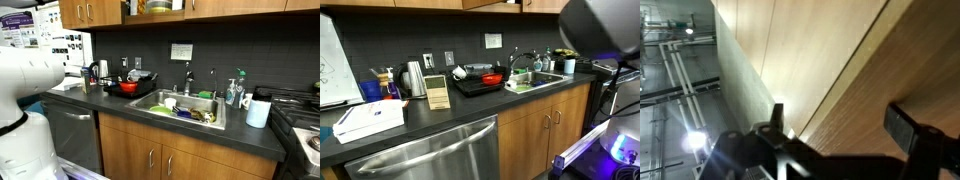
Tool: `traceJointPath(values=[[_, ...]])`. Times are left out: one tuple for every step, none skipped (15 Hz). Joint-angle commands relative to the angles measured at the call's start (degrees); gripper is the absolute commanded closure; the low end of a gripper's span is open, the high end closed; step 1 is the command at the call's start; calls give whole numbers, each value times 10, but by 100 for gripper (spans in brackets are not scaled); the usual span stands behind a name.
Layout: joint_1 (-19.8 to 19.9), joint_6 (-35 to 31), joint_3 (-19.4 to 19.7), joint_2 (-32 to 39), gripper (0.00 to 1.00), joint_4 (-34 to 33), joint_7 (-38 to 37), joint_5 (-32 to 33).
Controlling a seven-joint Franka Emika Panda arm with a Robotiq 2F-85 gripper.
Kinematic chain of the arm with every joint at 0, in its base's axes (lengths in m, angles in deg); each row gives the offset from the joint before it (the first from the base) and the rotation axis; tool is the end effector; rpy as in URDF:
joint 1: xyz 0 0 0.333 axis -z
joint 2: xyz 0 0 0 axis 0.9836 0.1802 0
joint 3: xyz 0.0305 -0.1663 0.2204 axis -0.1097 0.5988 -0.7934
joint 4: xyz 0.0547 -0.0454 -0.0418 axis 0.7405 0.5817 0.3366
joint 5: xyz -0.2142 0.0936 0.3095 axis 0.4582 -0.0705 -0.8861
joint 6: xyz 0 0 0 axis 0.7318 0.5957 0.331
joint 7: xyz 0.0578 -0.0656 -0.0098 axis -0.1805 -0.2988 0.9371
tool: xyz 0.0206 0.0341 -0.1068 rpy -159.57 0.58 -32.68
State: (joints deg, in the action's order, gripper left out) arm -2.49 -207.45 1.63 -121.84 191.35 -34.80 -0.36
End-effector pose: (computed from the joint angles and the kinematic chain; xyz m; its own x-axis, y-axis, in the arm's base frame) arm 0.2800 0.0376 0.7877 -0.0304 0.5546 0.8315 -0.8534 -0.4475 0.2673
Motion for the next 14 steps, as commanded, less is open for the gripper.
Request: traceJointPath(values=[[113, 36, 12, 0, 0, -35, -2, -2], [140, 47, 18, 0, 0, -43, -24, 25], [169, 59, 22, 0, 0, -54, -32, 36], [189, 69, 25, 0, 0, -62, -43, 49], [182, 69, 24, 0, 0, -59, -42, 55], [139, 59, 12, 0, 0, -43, -26, 38], [94, 43, 1, 20, 0, -37, -6, 18], [71, 42, 4, 18, 0, -22, -2, 12], [50, 39, 0, 24, 0, -18, -4, 6], [22, 36, 0, 30, 0, -12, -2, 4], [-9, 35, 2, 38, 0, -7, 1, 2], [-42, 32, 7, 44, 0, 3, 5, 3], [-79, 31, 14, 52, 0, 12, 11, 5], [-112, 29, 21, 61, 0, 20, 16, 6]])
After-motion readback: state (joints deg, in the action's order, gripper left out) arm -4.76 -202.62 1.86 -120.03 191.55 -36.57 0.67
